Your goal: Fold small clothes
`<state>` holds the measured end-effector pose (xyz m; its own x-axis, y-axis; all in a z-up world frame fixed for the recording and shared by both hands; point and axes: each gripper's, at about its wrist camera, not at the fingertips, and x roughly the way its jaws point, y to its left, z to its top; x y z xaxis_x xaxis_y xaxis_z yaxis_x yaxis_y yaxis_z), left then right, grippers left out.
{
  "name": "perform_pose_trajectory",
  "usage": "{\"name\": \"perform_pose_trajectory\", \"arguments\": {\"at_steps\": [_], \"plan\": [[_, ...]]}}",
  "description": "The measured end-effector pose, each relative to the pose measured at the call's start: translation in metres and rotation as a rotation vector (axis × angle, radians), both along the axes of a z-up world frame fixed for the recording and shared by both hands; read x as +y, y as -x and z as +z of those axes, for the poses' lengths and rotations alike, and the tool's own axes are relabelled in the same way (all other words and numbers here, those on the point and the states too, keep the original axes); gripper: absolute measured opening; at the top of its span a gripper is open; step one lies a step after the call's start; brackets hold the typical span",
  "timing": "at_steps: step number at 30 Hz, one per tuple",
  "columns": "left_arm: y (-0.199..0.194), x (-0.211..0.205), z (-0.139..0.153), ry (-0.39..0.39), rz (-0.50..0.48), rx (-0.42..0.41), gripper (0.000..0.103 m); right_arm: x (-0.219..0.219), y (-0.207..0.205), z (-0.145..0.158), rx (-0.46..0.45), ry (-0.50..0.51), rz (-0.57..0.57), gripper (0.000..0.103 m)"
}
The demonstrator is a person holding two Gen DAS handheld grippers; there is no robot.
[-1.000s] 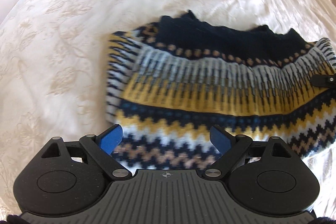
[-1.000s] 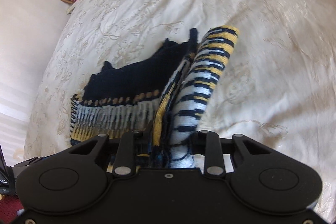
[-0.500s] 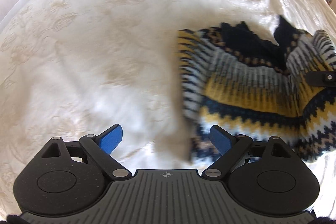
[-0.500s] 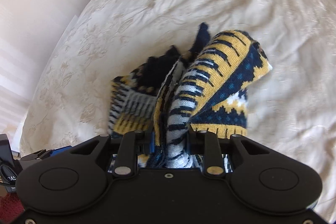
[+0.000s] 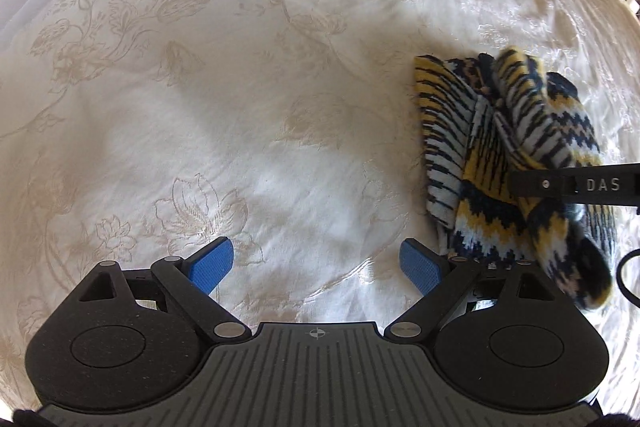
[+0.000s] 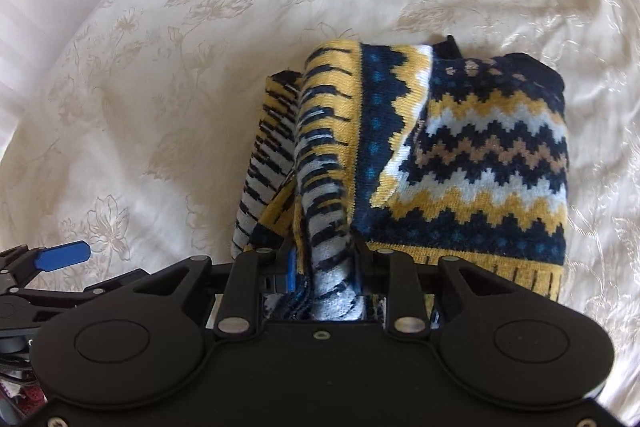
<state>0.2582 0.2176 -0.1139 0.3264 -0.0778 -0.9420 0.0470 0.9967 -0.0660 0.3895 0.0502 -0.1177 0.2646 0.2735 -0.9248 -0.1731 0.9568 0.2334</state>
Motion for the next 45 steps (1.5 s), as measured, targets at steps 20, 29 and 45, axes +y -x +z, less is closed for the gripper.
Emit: {"name": "perform_pose_trajectory", "arguments": {"at_steps": [20, 29, 45], "plan": [[-0.039, -0.031, 0.010, 0.164, -0.059, 0.011, 0.091, -0.011, 0.112, 0.029, -0.322, 0.058, 0.275, 0.071], [-0.049, -0.064, 0.005, 0.291, -0.111, 0.087, 0.091, 0.052, 0.156, -0.003, -0.486, 0.398, 0.570, 0.076], [-0.090, -0.097, -0.040, 0.437, -0.077, 0.203, 0.056, 0.008, 0.129, 0.021, -0.434, 0.222, 0.288, 0.015]]}}
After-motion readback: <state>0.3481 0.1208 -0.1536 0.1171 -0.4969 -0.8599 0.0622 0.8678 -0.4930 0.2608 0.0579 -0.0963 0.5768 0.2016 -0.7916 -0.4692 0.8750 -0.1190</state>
